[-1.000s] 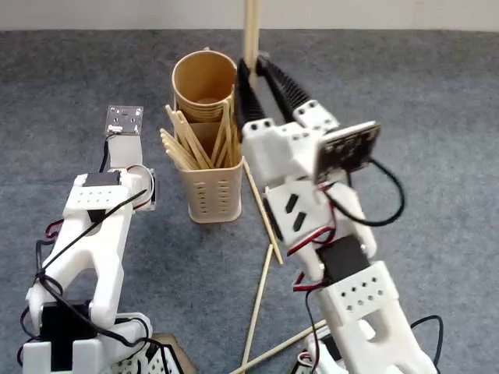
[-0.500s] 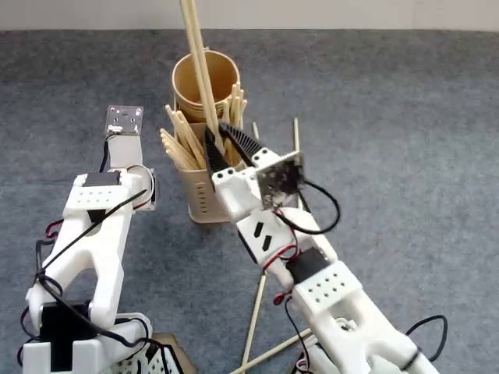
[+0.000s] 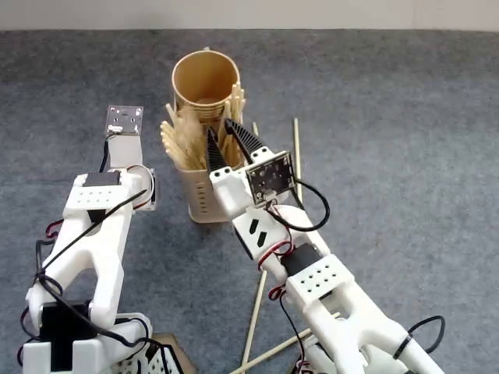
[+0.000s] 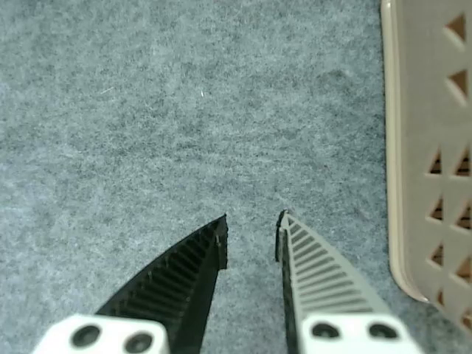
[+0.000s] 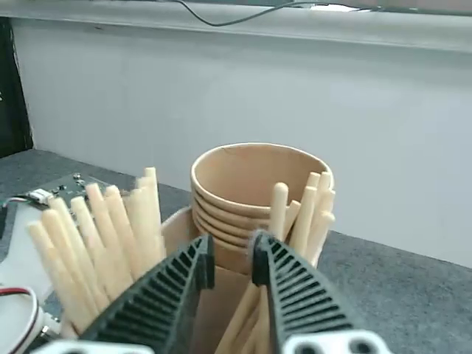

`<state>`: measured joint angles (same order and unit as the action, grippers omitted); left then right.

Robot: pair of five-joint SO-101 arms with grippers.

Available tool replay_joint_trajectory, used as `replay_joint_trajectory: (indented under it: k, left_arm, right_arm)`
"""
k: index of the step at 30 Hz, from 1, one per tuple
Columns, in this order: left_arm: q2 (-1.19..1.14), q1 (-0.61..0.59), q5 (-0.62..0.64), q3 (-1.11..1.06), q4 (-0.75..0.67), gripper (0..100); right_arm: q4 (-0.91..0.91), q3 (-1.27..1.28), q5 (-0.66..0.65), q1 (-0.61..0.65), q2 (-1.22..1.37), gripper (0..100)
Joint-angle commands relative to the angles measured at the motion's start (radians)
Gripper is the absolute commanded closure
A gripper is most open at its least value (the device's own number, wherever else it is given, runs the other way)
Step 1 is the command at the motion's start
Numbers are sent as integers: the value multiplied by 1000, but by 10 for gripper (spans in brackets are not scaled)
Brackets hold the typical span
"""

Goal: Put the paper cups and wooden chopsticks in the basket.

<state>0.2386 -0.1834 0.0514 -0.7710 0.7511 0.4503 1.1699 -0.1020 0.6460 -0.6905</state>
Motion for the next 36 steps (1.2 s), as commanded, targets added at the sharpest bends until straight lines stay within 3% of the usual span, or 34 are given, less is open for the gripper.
replay_joint_trajectory:
  k: [1,3,10,12,15,22,25,27,31,36]
  left_arm:
    - [4,15,6,5,-17,873]
    - [4,15,6,5,-17,873]
    - [4,15,6,4,-46,873]
    - [4,15,6,4,-46,873]
    - [4,15,6,4,-43,873]
    - [4,12,6,4,-43,873]
    - [4,12,6,4,-43,873]
    - [4,13,6,4,-43,873]
    - [4,12,6,4,-41,873]
    - [4,12,6,4,-41,873]
  right_arm:
    - [-79,-56,-17,7,-114,903]
    - [-252,-108,-17,-16,-202,903]
    - [-1170,-473,-68,-142,-360,903]
    - [-1334,-538,-110,-145,-358,903]
    - [-1475,-443,-163,-145,-366,902]
    - [-1613,-76,-265,-143,-367,902]
    - [-1667,-44,-350,-150,-367,902]
    - [-1646,-44,-336,-173,-367,902]
    - [-1419,-38,-236,-232,-361,902]
    - [-1056,130,-144,-217,-343,902]
